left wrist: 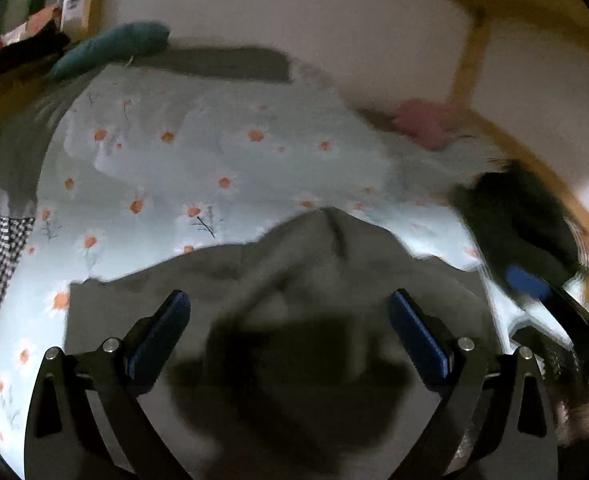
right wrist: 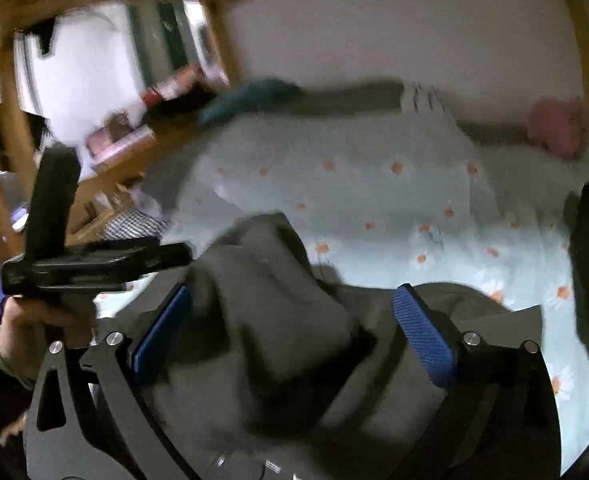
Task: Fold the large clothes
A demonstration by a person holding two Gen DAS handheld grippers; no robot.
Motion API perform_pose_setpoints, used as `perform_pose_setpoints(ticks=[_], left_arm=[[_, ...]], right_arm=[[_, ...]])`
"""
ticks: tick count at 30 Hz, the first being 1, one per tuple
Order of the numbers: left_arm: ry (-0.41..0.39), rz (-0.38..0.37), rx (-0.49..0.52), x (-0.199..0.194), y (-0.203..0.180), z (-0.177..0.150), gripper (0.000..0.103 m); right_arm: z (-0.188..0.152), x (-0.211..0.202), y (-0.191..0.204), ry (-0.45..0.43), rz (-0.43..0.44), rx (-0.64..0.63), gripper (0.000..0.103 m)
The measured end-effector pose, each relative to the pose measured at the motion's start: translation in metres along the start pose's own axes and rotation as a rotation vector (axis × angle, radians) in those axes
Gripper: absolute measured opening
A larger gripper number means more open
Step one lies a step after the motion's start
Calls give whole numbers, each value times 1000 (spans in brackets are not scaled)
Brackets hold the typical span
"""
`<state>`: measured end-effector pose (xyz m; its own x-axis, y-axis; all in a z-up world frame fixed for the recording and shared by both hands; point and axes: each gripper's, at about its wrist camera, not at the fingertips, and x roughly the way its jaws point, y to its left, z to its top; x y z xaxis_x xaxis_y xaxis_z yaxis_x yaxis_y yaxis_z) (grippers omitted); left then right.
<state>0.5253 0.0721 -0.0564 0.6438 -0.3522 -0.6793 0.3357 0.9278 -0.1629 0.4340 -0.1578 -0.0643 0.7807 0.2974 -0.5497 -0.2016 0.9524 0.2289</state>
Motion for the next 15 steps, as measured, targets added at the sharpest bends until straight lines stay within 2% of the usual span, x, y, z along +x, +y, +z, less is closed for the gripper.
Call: perform_pose_setpoints(ticks=[1,3,5,6,7,8,10,15], left_arm=[[61,18,-21,33,2,8,97],[127,43,-43,70,9,13,98],[201,113,-74,101,24,8,98],[260,125,-107,121,36,4,98],[281,87,-139,132,46,-3,98],[274,56,-156,138,54,-10,98],[205,42,-114,134,55,-17,98],[149,49,-104,123,52,-26,98]], right_arm=[[-1,16,2,38,-4,-9,99],[-16,53,12,157,-5,-28,99],[-41,85,16,290,-58,-71,99],[-53,98,16,347,-91,-93,99],[-71,109,19,351,-149,-170,99],[-77,110,23,321,-171,-211,99],[-81,110,26,290,-192,-200,100],[-78,104,30,272,-206,-169,100]])
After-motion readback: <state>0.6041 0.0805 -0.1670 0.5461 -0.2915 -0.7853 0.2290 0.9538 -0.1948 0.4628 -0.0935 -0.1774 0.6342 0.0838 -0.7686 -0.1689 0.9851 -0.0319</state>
